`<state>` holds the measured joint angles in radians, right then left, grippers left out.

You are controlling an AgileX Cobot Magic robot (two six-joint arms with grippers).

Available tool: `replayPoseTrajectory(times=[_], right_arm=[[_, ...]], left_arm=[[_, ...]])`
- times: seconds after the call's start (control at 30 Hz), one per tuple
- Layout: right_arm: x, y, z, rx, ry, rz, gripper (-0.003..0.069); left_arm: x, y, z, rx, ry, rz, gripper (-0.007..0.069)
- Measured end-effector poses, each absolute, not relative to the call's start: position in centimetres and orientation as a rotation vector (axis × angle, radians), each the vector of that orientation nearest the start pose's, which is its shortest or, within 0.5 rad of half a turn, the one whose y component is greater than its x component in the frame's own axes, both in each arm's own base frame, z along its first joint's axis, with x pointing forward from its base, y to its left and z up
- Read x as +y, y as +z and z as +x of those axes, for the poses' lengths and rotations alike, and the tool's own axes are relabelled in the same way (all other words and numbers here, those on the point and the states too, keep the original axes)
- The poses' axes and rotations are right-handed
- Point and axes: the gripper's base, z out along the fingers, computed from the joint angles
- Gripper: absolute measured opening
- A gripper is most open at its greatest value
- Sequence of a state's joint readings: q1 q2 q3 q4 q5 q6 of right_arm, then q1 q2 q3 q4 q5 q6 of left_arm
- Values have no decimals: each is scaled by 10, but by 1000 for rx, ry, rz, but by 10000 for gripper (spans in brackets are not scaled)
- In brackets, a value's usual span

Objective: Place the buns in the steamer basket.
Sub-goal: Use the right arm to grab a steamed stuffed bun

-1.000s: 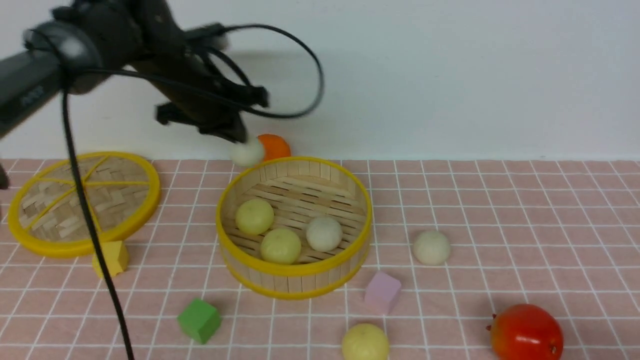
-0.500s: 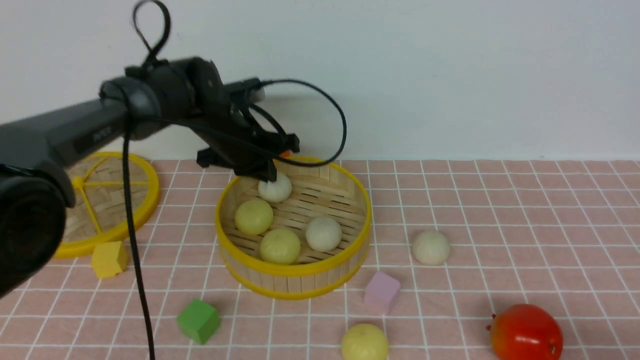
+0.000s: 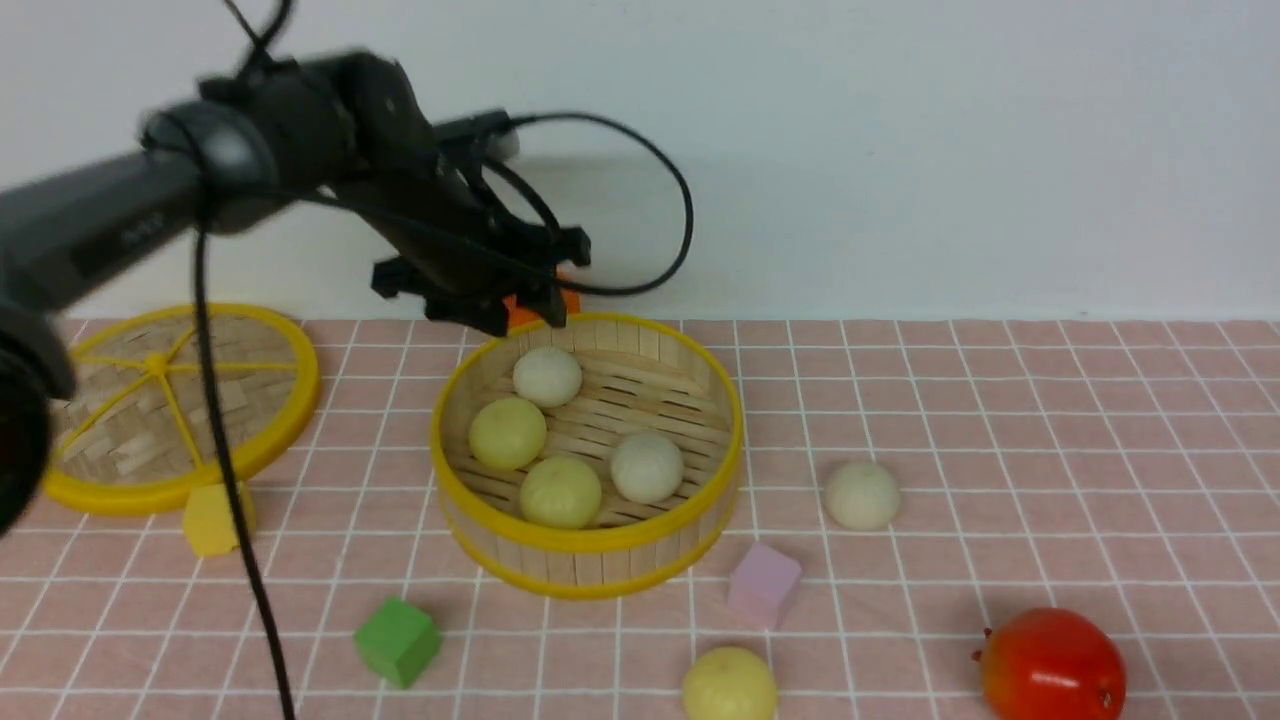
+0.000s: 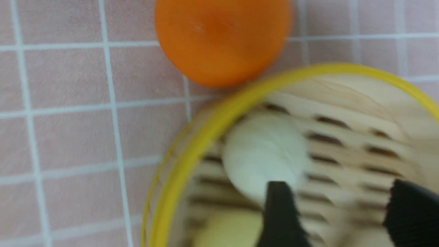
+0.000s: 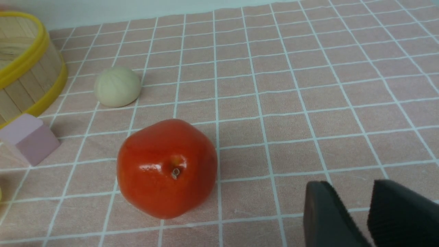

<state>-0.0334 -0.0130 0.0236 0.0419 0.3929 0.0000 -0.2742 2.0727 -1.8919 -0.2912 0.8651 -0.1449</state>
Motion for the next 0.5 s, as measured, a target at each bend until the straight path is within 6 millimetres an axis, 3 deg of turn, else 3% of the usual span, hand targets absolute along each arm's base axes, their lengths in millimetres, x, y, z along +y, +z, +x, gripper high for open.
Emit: replayPoseTrajectory(times=[0.03,0.07,0.17,0.3,0.4,0.5], right_arm=[[0,171,52,1886,19,57,239],[0,171,52,1886,19,57,239],[0,171,52,1886,19,57,239],[0,171,52,1886,19,57,239],[0,171,52,1886,19,57,239],[0,171,52,1886,19,57,239]], left_arm=[[-145,294,443,2550,-520,27,499],[-145,297,441,2556,-519,32,505],[-133,363,397,2533,-517,93,525],[-119,421,342,2510,-522,147,510],[-108,456,302,2428,-534,163,467],[-91,483,242,2338,-551,159,368]])
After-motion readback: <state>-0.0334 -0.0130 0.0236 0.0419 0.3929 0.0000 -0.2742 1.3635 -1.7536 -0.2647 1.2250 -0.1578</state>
